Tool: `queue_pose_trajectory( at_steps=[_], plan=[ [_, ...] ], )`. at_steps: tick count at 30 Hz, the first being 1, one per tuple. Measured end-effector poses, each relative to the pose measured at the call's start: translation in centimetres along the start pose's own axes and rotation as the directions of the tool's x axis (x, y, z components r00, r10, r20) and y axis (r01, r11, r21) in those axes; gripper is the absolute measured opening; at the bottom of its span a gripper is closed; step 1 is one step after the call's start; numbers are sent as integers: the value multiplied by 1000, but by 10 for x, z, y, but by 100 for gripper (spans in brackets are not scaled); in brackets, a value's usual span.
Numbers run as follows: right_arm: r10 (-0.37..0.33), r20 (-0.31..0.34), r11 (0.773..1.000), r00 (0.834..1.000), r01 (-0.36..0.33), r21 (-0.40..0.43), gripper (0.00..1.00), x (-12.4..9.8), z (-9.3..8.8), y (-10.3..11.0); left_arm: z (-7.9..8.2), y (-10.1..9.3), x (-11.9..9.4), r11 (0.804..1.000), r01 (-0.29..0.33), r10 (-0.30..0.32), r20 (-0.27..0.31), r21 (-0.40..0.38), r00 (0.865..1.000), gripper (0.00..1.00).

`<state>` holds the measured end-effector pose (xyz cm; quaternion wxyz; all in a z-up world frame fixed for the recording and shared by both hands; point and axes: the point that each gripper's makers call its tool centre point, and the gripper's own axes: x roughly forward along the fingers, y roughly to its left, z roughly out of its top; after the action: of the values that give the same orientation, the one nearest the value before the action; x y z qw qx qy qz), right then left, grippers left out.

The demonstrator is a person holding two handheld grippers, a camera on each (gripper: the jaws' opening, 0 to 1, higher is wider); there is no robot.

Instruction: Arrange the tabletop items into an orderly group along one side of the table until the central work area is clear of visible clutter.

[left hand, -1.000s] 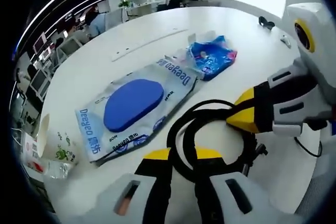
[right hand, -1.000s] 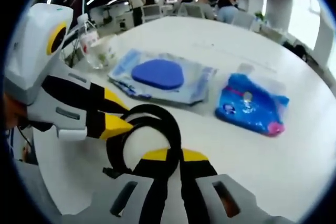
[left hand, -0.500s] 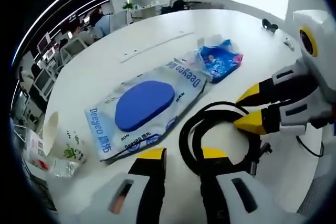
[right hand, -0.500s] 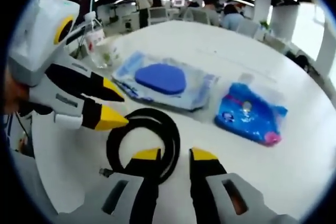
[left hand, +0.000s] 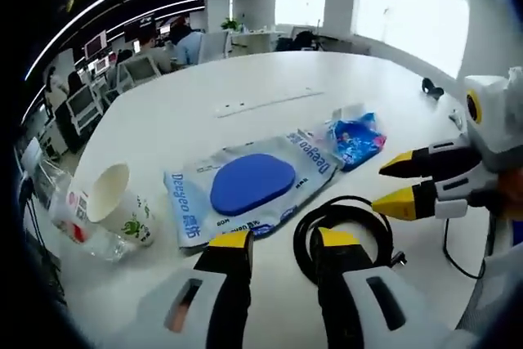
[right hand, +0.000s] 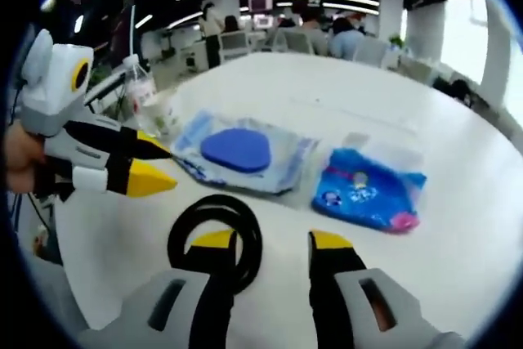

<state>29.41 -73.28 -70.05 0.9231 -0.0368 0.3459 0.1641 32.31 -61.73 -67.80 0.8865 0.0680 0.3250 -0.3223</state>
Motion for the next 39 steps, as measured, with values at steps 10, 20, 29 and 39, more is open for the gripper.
queue_pose_trajectory(
  at_steps=[10,20,29,39],
  plan=[
    [8,77,1000,997,-8,11,52,-13,9,0,16,-2,-23,1000,-7,8,102,-7,995,40],
    [-25,132,999,991,22,24,58,-26,12,-10,21,-6,-44,999,-13,17,148,-31,989,49],
    [-25,134,999,991,19,51,63,-37,11,-14,13,-5,-55,998,-16,24,157,-54,987,54],
    [-4,168,998,986,-7,64,76,-52,19,-12,16,-7,-69,998,-15,25,192,-53,981,64]
  ],
)
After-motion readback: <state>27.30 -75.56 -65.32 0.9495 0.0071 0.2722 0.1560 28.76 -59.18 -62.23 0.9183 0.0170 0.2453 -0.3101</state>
